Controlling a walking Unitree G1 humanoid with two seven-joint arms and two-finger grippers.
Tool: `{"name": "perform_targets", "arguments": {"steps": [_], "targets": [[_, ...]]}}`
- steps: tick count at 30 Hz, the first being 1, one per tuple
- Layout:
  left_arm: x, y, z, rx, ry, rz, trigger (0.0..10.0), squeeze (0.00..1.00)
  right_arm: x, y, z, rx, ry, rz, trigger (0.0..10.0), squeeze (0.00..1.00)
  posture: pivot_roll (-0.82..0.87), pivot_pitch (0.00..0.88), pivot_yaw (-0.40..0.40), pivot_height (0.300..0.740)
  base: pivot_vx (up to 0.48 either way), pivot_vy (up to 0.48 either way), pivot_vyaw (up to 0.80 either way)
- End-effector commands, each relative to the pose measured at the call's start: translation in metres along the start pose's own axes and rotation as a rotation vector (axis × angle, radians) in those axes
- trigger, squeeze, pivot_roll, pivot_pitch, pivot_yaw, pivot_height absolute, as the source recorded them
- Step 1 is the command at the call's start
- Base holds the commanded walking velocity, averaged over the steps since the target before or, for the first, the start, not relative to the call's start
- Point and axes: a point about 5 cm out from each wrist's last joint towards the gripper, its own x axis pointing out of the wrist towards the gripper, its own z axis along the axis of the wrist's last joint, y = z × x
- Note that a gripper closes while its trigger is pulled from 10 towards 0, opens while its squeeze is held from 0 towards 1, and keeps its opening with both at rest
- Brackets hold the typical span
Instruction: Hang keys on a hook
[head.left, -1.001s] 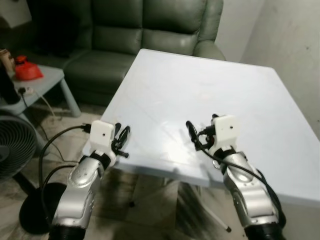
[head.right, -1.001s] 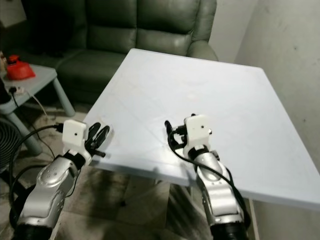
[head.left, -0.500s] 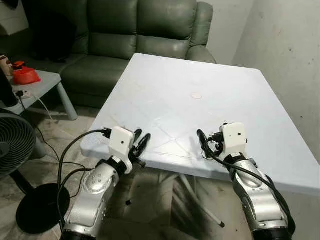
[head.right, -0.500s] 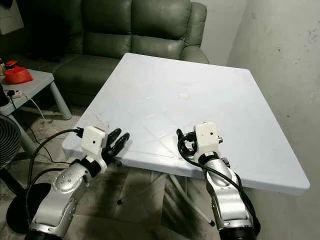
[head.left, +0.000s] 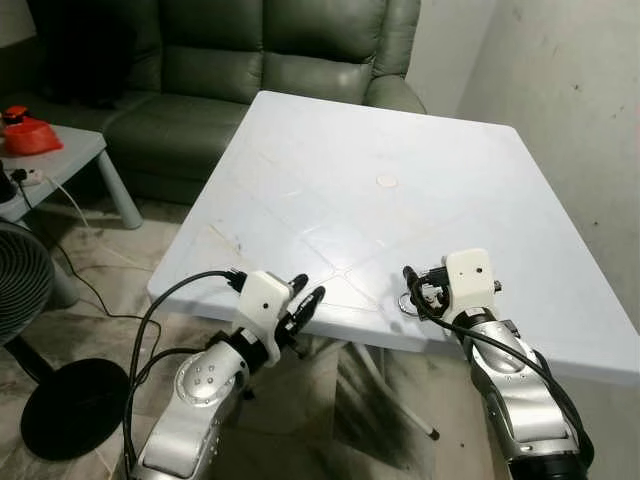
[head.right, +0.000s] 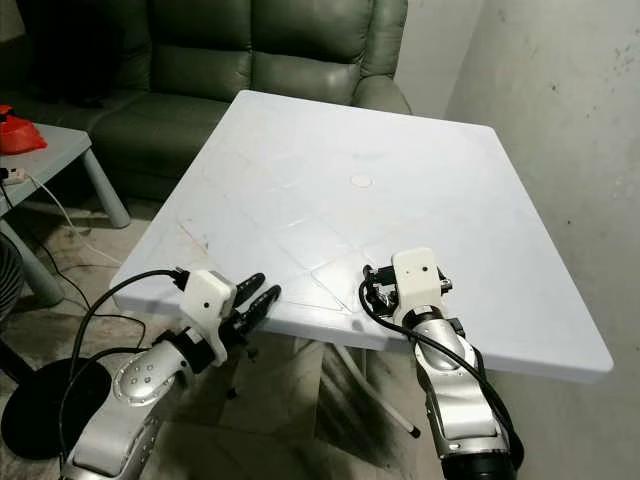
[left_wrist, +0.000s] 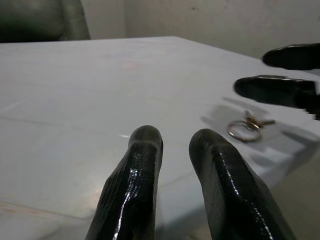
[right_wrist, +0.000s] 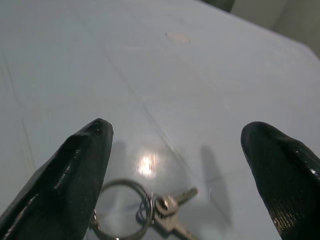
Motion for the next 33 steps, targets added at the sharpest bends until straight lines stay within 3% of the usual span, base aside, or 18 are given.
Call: {"name": "perform_targets", "arguments": {"steps": [1,3,4,6,8,11,12,25,33], "targets": [[-0.001,-0.006,0.004,0.013,-0.003,-0.032,10.0,0.00,-0.002,-0.003,-0.002,0.005,0.017,-0.022,10.0,0.00,-0.12,0.107,-0.073,0.740,0.000,0.000,0.00],[-0.005,-0.009,0.003,0.005,0.000,-0.046,10.0,0.00,-0.004,-0.002,-0.008,0.017,0.040,-0.024,10.0,0.00,-0.12,0.123,-0.071,0.740,0.000,0.000,0.00],[-0.006,-0.011,0.003,0.002,0.001,-0.051,10.0,0.00,-0.006,-0.002,-0.010,0.020,0.049,-0.025,9.2,0.00,-0.12,0.123,-0.071,0.740,0.000,0.000,0.00],[-0.007,-0.012,0.004,0.002,0.003,-0.055,10.0,0.00,-0.008,-0.002,-0.014,0.027,0.069,-0.029,8.6,0.00,-0.12,0.133,-0.070,0.740,0.000,0.000,0.00],[-0.008,-0.013,0.005,-0.002,0.002,-0.057,10.0,0.00,-0.010,-0.002,-0.017,0.030,0.078,-0.030,5.2,0.00,-0.12,0.142,-0.068,0.740,0.000,0.000,0.00],[-0.008,-0.013,0.005,-0.003,0.002,-0.057,10.0,0.00,-0.010,-0.001,-0.018,0.030,0.080,-0.029,4.4,0.00,-0.12,0.142,-0.068,0.740,0.000,0.000,0.00],[-0.008,-0.014,0.005,-0.005,0.001,-0.058,10.0,0.00,-0.011,0.000,-0.019,0.034,0.083,-0.028,0.0,0.00,-0.12,0.150,-0.067,0.740,0.000,0.000,0.00],[-0.010,-0.015,0.009,-0.011,0.001,-0.053,10.0,0.00,-0.006,0.023,-0.010,0.211,0.082,-0.025,0.0,0.00,-0.11,0.163,-0.063,0.740,0.000,0.000,0.00],[-0.011,-0.015,0.011,-0.012,0.002,-0.044,10.0,0.00,-0.002,0.024,-0.009,0.249,0.093,-0.066,0.0,0.00,-0.11,0.165,-0.062,0.740,0.000,0.000,0.00]]}}
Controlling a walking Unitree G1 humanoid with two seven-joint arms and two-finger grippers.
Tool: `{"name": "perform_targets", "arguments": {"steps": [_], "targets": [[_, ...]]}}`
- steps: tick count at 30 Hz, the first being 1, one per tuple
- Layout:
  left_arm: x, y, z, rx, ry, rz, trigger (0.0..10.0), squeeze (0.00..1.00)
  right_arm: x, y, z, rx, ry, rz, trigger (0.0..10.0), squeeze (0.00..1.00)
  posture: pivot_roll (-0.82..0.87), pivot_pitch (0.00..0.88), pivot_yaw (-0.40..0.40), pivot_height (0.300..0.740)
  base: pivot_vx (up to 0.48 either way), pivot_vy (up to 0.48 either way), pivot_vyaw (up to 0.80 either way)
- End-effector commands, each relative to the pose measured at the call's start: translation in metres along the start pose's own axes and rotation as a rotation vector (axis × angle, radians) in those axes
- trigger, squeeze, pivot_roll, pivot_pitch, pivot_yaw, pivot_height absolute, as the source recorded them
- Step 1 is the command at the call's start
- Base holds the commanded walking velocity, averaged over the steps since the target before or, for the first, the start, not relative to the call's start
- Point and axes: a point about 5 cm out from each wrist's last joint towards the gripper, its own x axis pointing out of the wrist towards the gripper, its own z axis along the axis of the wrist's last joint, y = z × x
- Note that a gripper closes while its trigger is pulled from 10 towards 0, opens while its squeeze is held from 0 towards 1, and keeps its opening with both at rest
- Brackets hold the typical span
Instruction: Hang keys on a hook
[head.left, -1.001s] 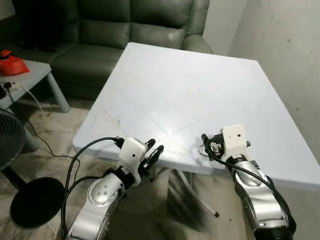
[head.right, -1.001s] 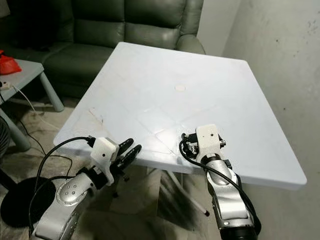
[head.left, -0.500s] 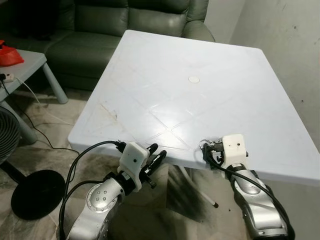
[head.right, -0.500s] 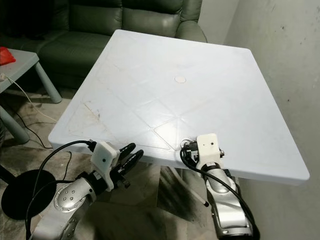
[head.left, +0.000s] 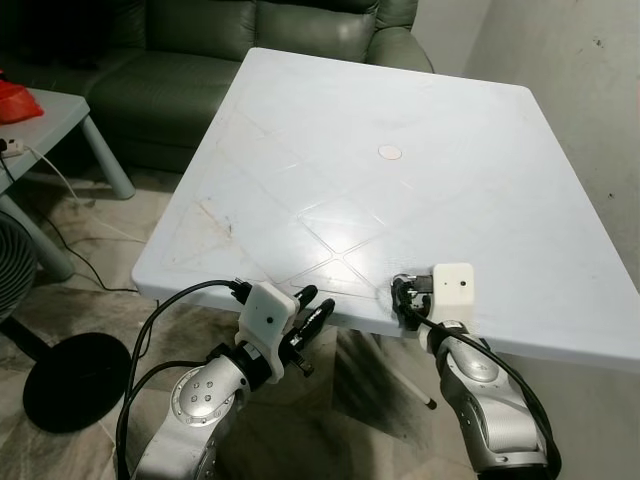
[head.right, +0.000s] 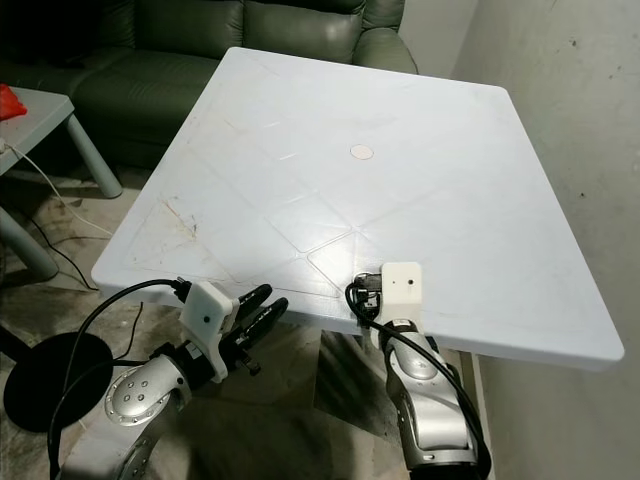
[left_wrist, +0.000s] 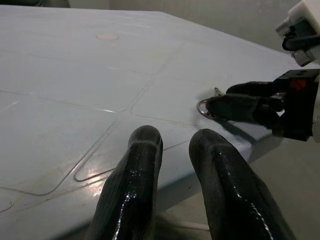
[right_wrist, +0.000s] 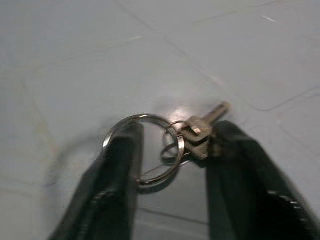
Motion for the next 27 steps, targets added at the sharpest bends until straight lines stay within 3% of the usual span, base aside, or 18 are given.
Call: {"name": "perform_targets", "arguments": {"steps": [1,27], "targets": [[-0.0012,-0.0032,0.0028,0.003,-0.004,-0.005,10.0,0.00,0.0007,-0.0048,-0.0001,0.020,0.012,-0.032,0.0,0.00,-0.11,0.166,-0.062,0.740,0.000,0.000,0.00],[0.0016,-0.0027,0.0052,0.002,-0.012,-0.004,10.0,0.00,-0.0004,-0.0118,-0.0021,0.033,0.019,-0.061,0.0,0.00,-0.10,0.137,-0.057,0.740,0.000,0.000,0.00]]}}
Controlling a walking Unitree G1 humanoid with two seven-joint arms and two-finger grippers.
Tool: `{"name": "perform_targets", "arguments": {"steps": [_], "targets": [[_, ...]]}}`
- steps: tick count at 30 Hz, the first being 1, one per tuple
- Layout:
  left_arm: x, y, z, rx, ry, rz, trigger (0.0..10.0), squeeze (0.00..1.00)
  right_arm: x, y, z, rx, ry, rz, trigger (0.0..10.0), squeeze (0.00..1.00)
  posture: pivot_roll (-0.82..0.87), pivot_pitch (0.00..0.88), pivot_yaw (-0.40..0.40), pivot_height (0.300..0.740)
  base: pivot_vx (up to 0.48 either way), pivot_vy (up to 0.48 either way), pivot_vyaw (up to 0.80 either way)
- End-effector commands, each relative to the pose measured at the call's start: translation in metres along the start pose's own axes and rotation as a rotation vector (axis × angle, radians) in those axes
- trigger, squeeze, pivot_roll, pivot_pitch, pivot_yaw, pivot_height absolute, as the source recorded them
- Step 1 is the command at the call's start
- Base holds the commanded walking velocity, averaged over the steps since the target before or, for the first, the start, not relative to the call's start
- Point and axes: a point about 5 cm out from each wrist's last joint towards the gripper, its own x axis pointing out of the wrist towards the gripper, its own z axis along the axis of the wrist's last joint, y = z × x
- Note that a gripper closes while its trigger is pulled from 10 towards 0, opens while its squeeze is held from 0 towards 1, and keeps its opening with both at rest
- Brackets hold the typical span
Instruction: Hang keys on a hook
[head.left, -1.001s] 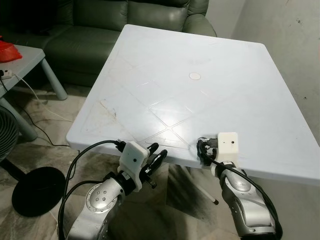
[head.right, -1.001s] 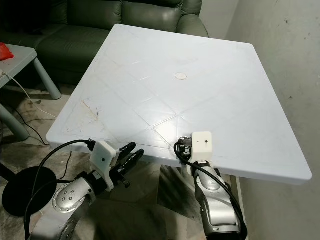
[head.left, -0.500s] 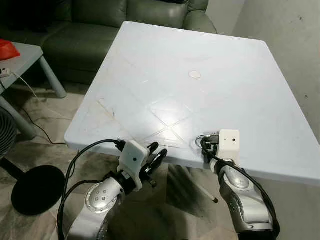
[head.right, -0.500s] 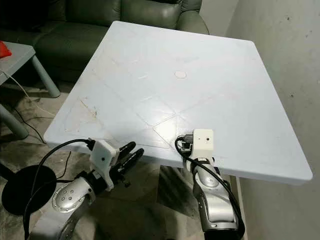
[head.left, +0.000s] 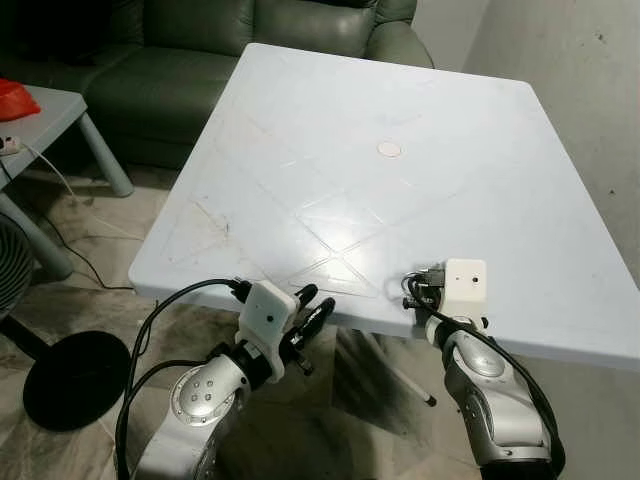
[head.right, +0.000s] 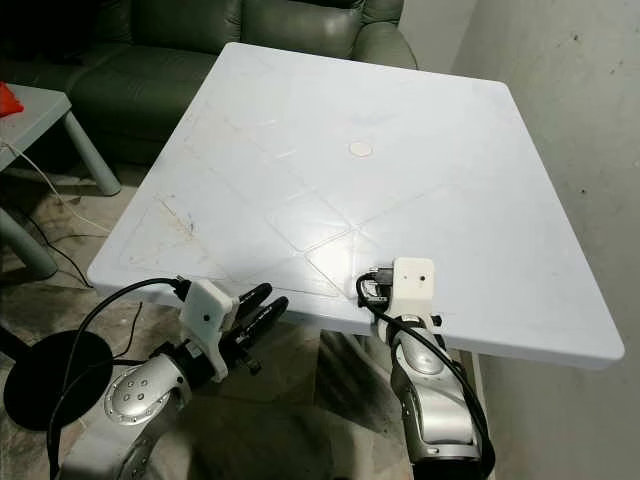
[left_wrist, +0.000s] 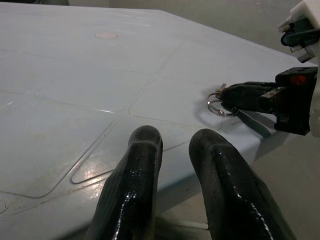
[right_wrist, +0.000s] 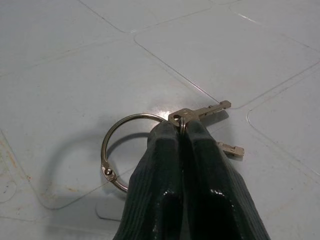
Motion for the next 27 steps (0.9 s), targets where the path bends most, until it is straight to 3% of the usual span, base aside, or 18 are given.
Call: {"name": "perform_targets", "arguments": {"steps": [1,11,17,22,27], "targets": [[0.001,-0.002,0.003,0.006,-0.009,-0.006,10.0,0.00,-0.001,-0.003,-0.004,0.012,0.020,-0.009,0.0,0.00,-0.10,0.137,-0.057,0.740,0.000,0.000,0.00],[0.005,0.001,0.004,0.027,-0.021,0.006,10.0,0.00,0.000,-0.001,0.008,0.023,-0.044,0.045,0.0,0.00,-0.11,0.109,-0.057,0.740,0.000,0.000,0.00],[0.012,0.009,0.008,0.065,-0.046,0.051,10.0,0.00,0.002,-0.005,0.042,-0.004,-0.223,0.040,0.0,0.00,-0.12,0.084,-0.057,0.740,0.000,0.000,0.00],[0.016,0.014,0.010,0.066,-0.059,0.083,10.0,0.00,0.004,-0.008,0.056,-0.041,-0.291,0.021,0.0,0.00,-0.12,0.071,-0.057,0.740,0.000,0.000,0.00],[0.025,0.034,0.019,0.058,-0.090,0.179,10.0,0.00,0.007,-0.015,0.075,-0.105,-0.382,-0.064,0.0,0.00,-0.12,0.047,-0.059,0.740,0.000,0.000,0.00]]}}
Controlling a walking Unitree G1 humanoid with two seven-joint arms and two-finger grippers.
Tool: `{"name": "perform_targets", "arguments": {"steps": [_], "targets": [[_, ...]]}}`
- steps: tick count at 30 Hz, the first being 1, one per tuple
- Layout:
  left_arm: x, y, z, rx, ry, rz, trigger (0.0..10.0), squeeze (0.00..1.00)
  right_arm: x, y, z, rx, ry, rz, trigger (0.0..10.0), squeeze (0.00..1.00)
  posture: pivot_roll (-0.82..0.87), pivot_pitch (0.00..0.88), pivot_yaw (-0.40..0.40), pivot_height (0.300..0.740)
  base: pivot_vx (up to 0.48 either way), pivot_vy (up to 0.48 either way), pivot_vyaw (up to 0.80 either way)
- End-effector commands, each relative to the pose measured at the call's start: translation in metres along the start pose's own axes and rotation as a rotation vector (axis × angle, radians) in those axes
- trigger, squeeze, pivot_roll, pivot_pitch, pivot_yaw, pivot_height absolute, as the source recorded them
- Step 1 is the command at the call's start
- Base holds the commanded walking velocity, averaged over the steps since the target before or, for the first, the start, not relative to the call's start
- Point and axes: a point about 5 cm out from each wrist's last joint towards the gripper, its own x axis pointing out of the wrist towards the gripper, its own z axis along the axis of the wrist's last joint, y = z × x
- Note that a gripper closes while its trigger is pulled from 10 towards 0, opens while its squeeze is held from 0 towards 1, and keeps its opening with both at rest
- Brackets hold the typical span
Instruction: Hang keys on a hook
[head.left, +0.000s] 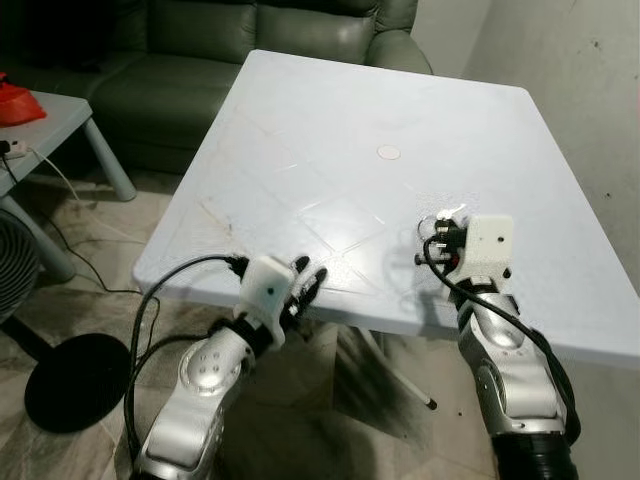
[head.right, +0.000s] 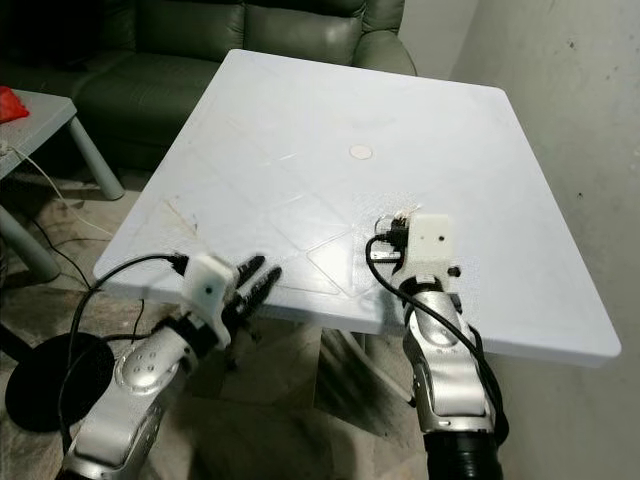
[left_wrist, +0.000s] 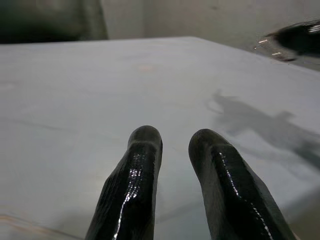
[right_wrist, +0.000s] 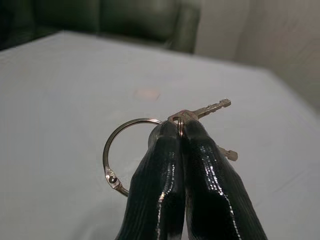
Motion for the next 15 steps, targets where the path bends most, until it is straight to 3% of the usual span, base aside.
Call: {"name": "perform_targets", "arguments": {"steps": [1,3,4,5,6,8,11,15], "targets": [[0.006,0.012,0.003,-0.009,-0.011,0.062,10.0,0.00,0.005,-0.010,0.009,-0.047,-0.053,-0.072,1.6,0.00,-0.12,0.043,-0.059,0.740,0.000,0.000,0.00],[0.006,0.012,0.003,-0.009,-0.011,0.062,10.0,0.00,0.005,-0.010,0.009,-0.047,-0.053,-0.072,1.6,0.00,-0.12,0.043,-0.059,0.740,0.000,0.000,0.00],[0.013,0.022,0.009,-0.003,-0.023,0.100,10.0,0.00,0.008,-0.014,0.016,-0.099,-0.093,-0.103,10.0,0.00,-0.12,0.034,-0.064,0.740,0.000,0.000,0.00],[0.018,0.031,0.014,-0.001,-0.040,0.131,10.0,0.00,0.010,-0.014,0.019,-0.106,-0.109,-0.097,10.0,0.00,-0.12,0.031,-0.065,0.740,0.000,0.000,0.00],[0.021,0.037,0.017,-0.018,-0.053,0.154,10.0,0.00,0.010,-0.014,0.021,-0.033,-0.146,-0.068,10.0,0.00,-0.12,0.029,-0.064,0.740,0.000,0.000,0.00],[0.023,0.041,0.019,-0.034,-0.066,0.163,10.0,0.00,0.009,-0.013,0.024,0.000,-0.184,-0.034,10.0,0.00,-0.12,0.020,-0.064,0.740,0.000,0.000,0.00],[0.025,0.053,0.023,-0.052,-0.089,0.193,10.0,0.00,0.002,-0.010,0.027,0.033,-0.255,0.098,10.0,0.00,-0.13,0.005,-0.062,0.740,0.000,0.000,0.00],[0.026,0.070,0.023,-0.104,-0.102,0.251,10.0,0.00,0.000,-0.013,0.025,0.030,-0.275,0.103,10.0,0.00,-0.14,0.000,-0.055,0.740,0.000,0.000,0.00]]}}
